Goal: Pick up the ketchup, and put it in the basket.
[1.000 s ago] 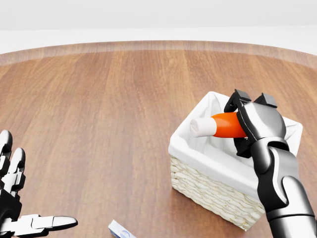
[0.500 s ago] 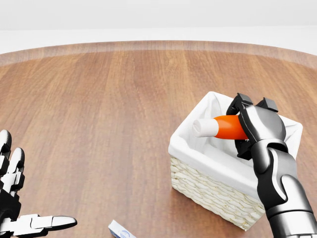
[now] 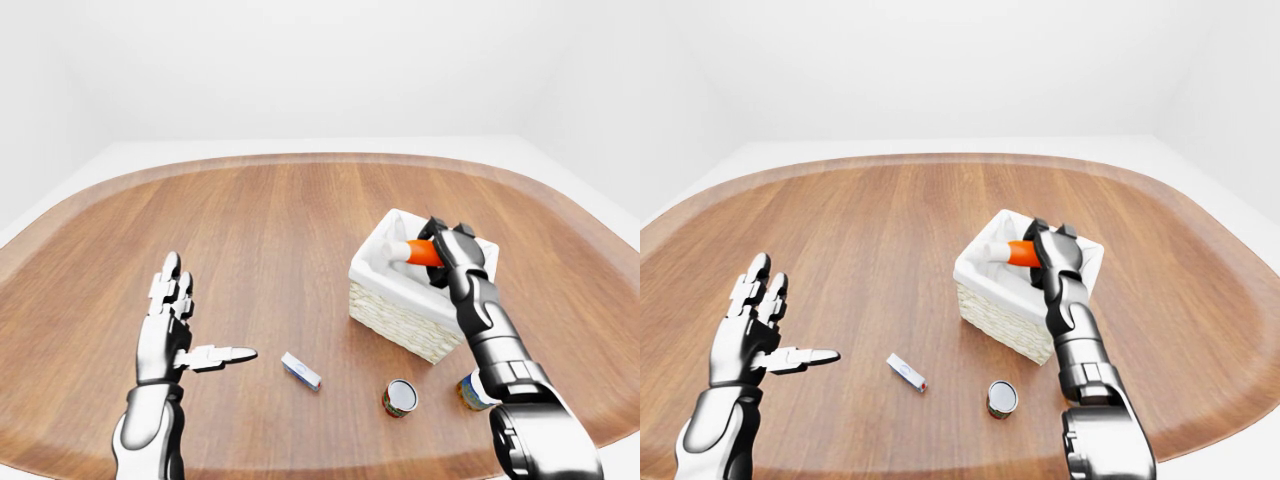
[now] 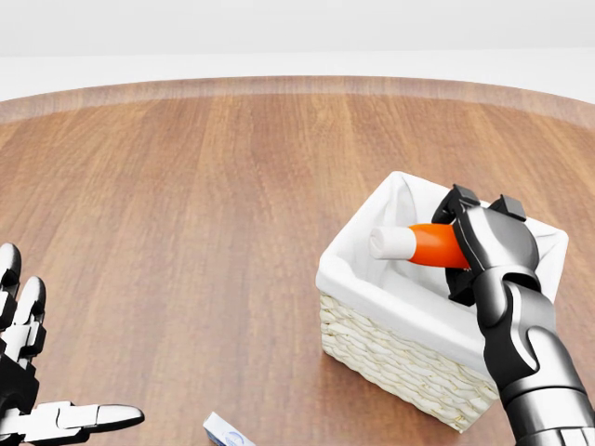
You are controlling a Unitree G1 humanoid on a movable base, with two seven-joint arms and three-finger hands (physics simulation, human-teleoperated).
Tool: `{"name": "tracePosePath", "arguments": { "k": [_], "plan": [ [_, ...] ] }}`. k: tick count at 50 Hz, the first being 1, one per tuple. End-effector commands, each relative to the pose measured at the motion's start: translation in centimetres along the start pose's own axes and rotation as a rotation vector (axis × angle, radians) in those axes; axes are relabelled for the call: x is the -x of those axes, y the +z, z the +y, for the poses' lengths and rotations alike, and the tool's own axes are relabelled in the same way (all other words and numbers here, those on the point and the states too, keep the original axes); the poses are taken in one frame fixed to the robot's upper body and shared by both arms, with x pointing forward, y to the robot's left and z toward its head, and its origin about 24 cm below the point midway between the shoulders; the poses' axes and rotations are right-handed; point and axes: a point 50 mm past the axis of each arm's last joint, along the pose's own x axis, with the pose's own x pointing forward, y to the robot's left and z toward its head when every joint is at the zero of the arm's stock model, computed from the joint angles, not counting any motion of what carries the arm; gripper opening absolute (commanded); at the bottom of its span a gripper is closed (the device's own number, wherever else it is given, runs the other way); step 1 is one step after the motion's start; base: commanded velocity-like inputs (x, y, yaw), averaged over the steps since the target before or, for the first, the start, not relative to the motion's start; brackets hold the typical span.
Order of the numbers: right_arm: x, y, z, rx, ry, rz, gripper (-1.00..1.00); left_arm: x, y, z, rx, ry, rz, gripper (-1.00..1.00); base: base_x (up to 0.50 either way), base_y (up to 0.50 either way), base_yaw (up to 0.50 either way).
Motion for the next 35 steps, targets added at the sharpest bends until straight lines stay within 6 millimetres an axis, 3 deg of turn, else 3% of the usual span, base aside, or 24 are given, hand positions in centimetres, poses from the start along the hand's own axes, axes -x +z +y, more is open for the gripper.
{"name": "tracePosePath", "arguments": {
  "k": [1, 2, 21, 26, 35],
  "plan": [
    [-0.1, -0.1, -0.3, -0.039, -0.039, 0.007, 0.1, 0.0, 0.0, 0.0, 0.0, -0.001, 0.001, 1.0, 0.0, 0.0, 0.0],
    [-0.2, 0.0, -0.4, -0.044, -0.042, 0.006, 1.0, 0.0, -0.1, 0.0, -0.001, -0.001, 0.001, 1.0, 0.0, 0.0, 0.0],
    [0.0, 0.4, -1.2, -0.049, -0.057, -0.02, 1.0, -0.1, -0.2, -0.1, -0.003, -0.004, 0.001, 1.0, 0.0, 0.0, 0.0],
    [0.4, 1.2, -2.8, -0.054, -0.085, -0.068, 1.0, -0.1, -0.3, -0.2, -0.006, -0.007, 0.004, 1.0, 0.0, 0.0, 0.0],
    [2.8, 3.1, -6.8, -0.024, -0.16, -0.191, 1.0, 0.1, -0.2, -0.3, -0.007, -0.01, 0.002, 1.0, 0.0, 0.0, 0.0]
  ]
}}
